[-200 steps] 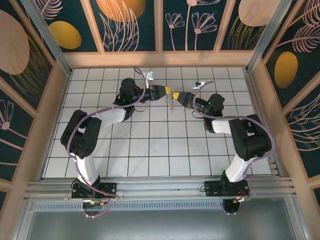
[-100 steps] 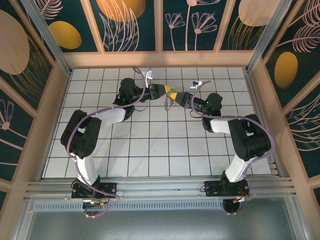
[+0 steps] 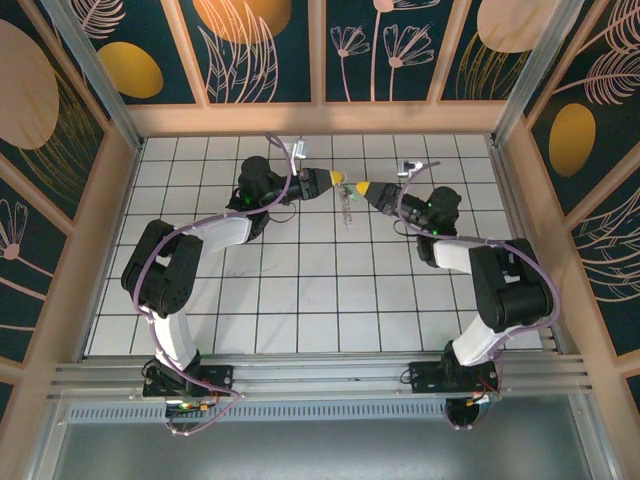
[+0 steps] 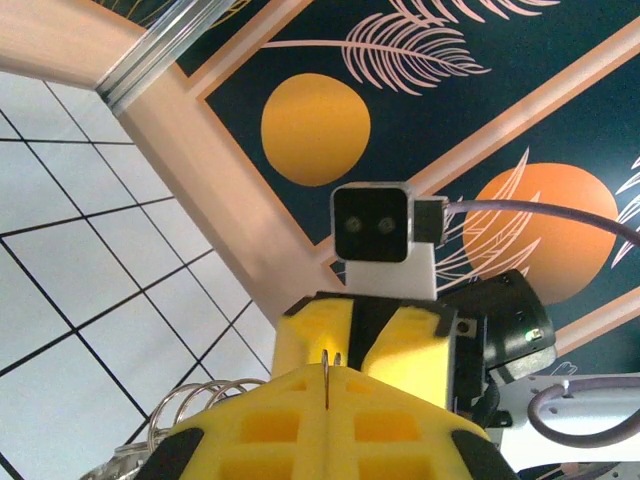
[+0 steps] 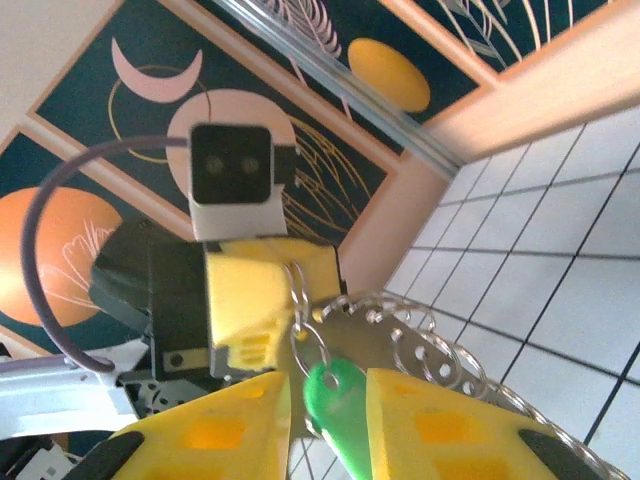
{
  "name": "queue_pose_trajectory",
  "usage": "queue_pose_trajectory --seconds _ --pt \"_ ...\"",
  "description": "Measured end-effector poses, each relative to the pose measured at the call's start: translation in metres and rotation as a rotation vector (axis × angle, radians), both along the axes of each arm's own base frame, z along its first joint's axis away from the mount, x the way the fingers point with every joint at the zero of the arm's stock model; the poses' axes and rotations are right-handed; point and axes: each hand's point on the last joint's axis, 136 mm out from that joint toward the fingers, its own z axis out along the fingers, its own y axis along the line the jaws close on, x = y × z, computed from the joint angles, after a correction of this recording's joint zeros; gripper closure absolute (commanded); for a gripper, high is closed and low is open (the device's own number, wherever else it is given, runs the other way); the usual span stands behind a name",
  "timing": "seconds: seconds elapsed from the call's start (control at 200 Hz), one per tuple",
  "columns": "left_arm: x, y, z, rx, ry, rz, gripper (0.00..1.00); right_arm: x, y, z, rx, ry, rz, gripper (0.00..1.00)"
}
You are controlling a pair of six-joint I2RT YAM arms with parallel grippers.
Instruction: Put the keys on the keyring
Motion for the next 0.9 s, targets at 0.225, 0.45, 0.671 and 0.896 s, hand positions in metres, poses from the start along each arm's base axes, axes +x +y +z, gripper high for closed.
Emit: queue_pose_trajectory --seconds 0.225,0.45,0.671,0.896 --pt "0.0 0.0 0.002 -0.007 -0.002 0.0 1.0 0.001 -0.002 0.008 0.002 -0.025 -0.004 0.62" --pt "-0.001 0.0 0.006 -0.021 -0.007 -0.004 1.0 0.006 0.007 0.012 0.012 -0.04 0.017 0.62" --pt "-0.001 0.0 0.006 -0.022 -0.005 -0.005 1.0 0.003 0.023 0.009 0.019 -0.032 0.062 0.71" --pt "-0.001 0.0 0.007 -0.023 -0.006 -0.005 1.0 0.003 0.024 0.009 0.03 -0.03 0.067 0.94"
